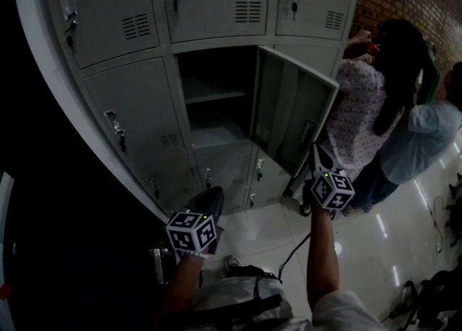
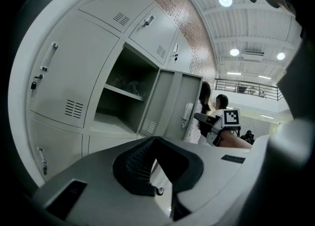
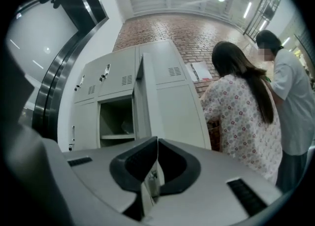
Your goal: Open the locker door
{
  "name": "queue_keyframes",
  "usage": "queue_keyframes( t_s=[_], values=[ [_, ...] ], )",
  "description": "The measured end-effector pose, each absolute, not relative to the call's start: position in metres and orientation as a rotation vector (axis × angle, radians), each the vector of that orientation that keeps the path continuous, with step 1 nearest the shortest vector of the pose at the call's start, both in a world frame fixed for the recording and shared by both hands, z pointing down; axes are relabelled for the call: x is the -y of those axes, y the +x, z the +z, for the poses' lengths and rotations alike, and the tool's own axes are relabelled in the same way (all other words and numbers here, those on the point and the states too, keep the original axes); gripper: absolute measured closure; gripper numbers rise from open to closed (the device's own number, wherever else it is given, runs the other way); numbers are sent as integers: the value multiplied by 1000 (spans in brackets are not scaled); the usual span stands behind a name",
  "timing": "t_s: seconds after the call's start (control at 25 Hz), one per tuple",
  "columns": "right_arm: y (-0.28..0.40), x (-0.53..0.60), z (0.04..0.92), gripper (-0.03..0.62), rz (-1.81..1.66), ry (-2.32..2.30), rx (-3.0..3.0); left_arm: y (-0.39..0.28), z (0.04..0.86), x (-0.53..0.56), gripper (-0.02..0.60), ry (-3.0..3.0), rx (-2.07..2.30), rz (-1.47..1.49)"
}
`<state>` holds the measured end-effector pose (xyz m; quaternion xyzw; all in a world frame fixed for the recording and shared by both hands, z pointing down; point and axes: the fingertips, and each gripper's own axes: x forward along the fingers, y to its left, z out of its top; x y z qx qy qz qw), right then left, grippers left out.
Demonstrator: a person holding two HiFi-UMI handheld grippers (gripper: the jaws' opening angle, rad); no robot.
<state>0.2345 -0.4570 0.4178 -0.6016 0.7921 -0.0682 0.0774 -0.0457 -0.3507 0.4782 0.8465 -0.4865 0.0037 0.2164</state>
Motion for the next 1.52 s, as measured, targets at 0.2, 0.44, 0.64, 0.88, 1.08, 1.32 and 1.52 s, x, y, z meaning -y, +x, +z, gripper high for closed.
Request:
queue_keyframes(
  t_s=[0.2, 0.44, 0.64, 0.88, 1.08, 1.32, 1.52],
  values=[
    [229, 453, 417, 583, -196, -1822, -2362, -51, 475, 349, 588, 2339, 1370, -2],
    [224, 451, 416, 583, -177, -1875, -2375, -62, 476, 331, 588, 2317, 1399, -13],
    [215, 437, 407, 583, -140, -1893, -2384, -71, 473, 311, 588, 2308, 1420, -23],
    [175, 388, 389, 585, -93, -1793, -2493, -81, 461, 269, 588, 2303, 1450, -49],
    [121, 317, 414, 589, -154, -1683, -2671, -96, 466, 218, 588, 2279, 1463, -71],
    [72, 233, 456, 589, -271, -1574, -2871, -106, 478, 164, 588, 2205, 1464, -137],
    [61, 184, 460, 589, -298, -1470, -2930, -94, 479, 130, 588, 2195, 1470, -144]
  ],
)
